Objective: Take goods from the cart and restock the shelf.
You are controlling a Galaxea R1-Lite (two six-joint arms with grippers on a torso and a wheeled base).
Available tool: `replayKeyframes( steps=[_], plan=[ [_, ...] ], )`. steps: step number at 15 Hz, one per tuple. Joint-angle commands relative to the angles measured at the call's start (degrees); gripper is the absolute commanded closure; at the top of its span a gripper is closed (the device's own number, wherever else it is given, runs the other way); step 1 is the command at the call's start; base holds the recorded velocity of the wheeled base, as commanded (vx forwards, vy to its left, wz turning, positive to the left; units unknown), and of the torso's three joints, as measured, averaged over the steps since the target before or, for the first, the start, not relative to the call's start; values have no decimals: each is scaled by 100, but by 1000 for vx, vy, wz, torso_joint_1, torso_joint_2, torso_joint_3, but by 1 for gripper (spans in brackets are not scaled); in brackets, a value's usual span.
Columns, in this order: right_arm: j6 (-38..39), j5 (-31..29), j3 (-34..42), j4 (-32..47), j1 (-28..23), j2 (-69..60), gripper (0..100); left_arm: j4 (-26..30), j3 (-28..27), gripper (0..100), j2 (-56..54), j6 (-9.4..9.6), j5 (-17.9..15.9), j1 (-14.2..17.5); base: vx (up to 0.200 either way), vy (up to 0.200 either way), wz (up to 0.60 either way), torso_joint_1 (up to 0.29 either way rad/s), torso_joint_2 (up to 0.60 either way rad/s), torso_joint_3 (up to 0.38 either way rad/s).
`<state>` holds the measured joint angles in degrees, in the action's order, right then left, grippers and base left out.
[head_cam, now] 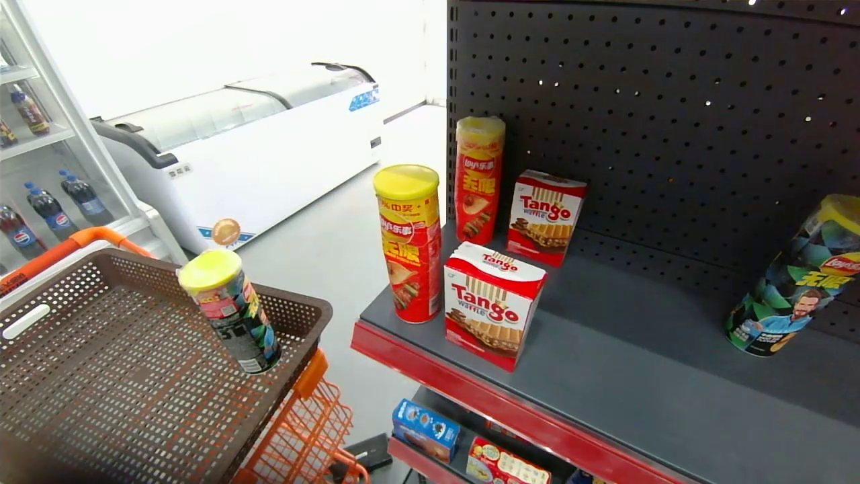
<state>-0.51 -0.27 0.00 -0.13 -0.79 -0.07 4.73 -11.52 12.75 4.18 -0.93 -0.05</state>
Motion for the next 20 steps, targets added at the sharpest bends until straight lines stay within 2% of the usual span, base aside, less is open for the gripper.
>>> replayKeyframes(
  steps=[1,2,3,5,7,8,9,10,11,12,15,16,19,20],
  plan=[
    [-2,0,0,5,0,7,0,-517,-228,0,1634,-102,-30,75,0,0,0,0,0,0],
    [-2,0,0,-4,0,7,0,-622,-307,0,1933,-154,-101,339,0,0,0,0,0,0],
    [-2,0,0,-4,0,7,0,-789,-597,0,2610,74,-250,849,0,0,0,0,0,0],
    [-2,0,0,5,0,7,0,-904,-738,0,3489,118,-250,980,0,0,0,0,0,0],
    [-2,0,0,5,0,7,0,-1712,-702,0,4253,92,-241,998,0,0,0,0,0,0],
    [-2,0,0,5,0,7,0,-2644,-641,0,5044,74,-233,1060,0,0,0,0,0,0],
    [-2,0,0,-4,0,7,0,-3294,-562,0,5528,92,-233,1077,0,0,0,0,0,0],
    [-2,0,0,5,0,7,0,-3549,-527,0,5712,100,-233,1077,0,0,0,0,0,0],
    [-2,0,0,-4,0,7,0,-4419,-456,0,6389,109,-233,1007,0,0,0,0,0,0],
    [-2,0,0,5,0,7,0,-4876,-439,0,6749,74,-241,849,0,0,0,0,0,0],
    [-2,0,0,-4,0,7,0,-5430,-377,0,7584,92,-233,708,0,0,0,0,0,0],
    [-2,0,0,5,0,7,0,-5571,-439,0,7848,30,-233,620,0,0,0,0,0,0],
    [-2,0,0,5,0,7,0,-6177,-790,0,8560,-339,-224,506,0,0,0,0,0,0],
    [-2,0,0,-4,0,7,0,-6344,-913,0,8762,-374,-224,497,0,0,0,0,0,0]
  ],
)
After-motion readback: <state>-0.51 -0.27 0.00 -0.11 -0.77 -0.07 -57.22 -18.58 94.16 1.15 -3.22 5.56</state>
